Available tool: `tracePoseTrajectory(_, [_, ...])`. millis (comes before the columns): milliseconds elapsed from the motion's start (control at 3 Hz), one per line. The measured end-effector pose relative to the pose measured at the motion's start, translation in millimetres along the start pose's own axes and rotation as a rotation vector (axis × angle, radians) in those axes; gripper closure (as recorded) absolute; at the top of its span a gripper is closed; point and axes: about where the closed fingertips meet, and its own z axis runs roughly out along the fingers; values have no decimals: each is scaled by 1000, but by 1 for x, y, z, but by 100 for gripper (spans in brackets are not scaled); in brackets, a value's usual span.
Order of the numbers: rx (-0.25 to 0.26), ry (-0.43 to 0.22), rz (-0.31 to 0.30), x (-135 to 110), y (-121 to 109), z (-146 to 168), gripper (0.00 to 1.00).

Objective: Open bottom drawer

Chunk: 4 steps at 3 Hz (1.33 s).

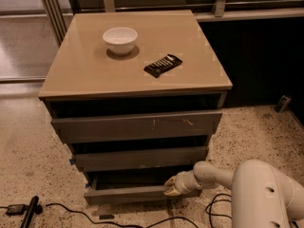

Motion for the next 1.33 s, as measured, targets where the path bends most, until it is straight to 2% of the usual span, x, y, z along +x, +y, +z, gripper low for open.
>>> tracePoseTrajectory(333, [0, 0, 0, -1, 0, -1, 100])
tracePoseTrajectory(667, [8, -3, 27, 6, 23, -7, 97])
tracePoseTrajectory(1000, [8, -3, 27, 6, 24, -7, 75])
tracePoseTrajectory(1333, [8, -3, 27, 6, 24, -7, 44])
